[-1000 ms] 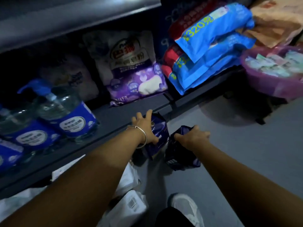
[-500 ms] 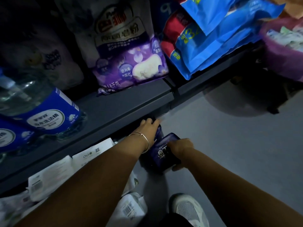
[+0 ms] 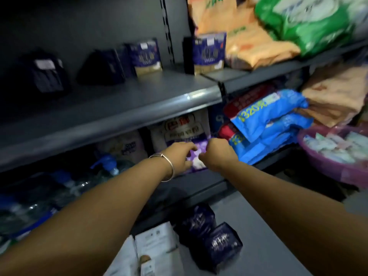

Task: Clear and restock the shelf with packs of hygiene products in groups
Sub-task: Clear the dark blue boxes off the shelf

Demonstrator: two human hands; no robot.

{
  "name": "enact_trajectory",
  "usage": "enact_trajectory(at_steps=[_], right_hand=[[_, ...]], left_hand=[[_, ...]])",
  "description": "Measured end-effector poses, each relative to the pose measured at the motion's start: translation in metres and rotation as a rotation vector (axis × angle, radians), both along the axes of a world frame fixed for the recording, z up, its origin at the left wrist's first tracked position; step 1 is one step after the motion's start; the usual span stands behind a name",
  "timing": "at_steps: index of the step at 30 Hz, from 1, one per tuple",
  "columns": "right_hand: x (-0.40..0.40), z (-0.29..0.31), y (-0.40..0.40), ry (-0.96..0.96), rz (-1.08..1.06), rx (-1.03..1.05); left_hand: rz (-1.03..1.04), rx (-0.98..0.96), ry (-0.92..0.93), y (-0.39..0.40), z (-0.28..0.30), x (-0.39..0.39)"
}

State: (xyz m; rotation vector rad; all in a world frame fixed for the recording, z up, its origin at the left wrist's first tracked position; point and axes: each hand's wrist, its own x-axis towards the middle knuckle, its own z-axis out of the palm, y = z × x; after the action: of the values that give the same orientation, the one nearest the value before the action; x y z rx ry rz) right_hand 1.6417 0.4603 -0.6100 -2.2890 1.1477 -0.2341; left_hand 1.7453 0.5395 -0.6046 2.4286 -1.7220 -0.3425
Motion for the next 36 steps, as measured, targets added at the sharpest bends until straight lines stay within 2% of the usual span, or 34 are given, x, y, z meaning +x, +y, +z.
enact_trajectory(at_steps=[3, 7, 11, 14, 19, 25, 29, 31, 33, 36], right_hand=[[0.011, 0.057, 0.006, -0.123, 0.009, -0.100], [0.031, 0.115, 0.006, -0.197, 0.027, -0.216], [0.058, 0.151, -0.009, -0.236, 0.019, -0.276], [0.080, 0.163, -0.031, -0.195, -0.002, -0.343], [0.110, 0.163, -0.082, -0.072, -0.044, -0.503], [0.141, 0.162, -0.142, 0.076, 0.019, -0.570], [0.156, 0.173, -0.176, 0.252, 0.162, -0.720], [0.161, 0.182, -0.188, 0.330, 0.258, -0.695], [0.165, 0.189, -0.197, 0.370, 0.341, -0.654], [0.171, 0.191, -0.199, 0.406, 0.389, -0.774]], left_hand=[[0.010, -0.120, -0.048, 0.014, 0.058, 0.007], [0.066, -0.286, -0.055, 0.022, 0.118, 0.025], [0.128, -0.381, -0.065, 0.016, 0.158, 0.054], [0.154, -0.404, -0.090, -0.001, 0.175, 0.077], [0.157, -0.382, -0.083, -0.048, 0.179, 0.107], [0.186, -0.338, -0.081, -0.100, 0.171, 0.135], [0.198, -0.359, -0.097, -0.121, 0.167, 0.155], [0.208, -0.371, -0.107, -0.127, 0.165, 0.163], [0.222, -0.374, -0.112, -0.132, 0.161, 0.169], [0.241, -0.366, -0.112, -0.135, 0.158, 0.173]])
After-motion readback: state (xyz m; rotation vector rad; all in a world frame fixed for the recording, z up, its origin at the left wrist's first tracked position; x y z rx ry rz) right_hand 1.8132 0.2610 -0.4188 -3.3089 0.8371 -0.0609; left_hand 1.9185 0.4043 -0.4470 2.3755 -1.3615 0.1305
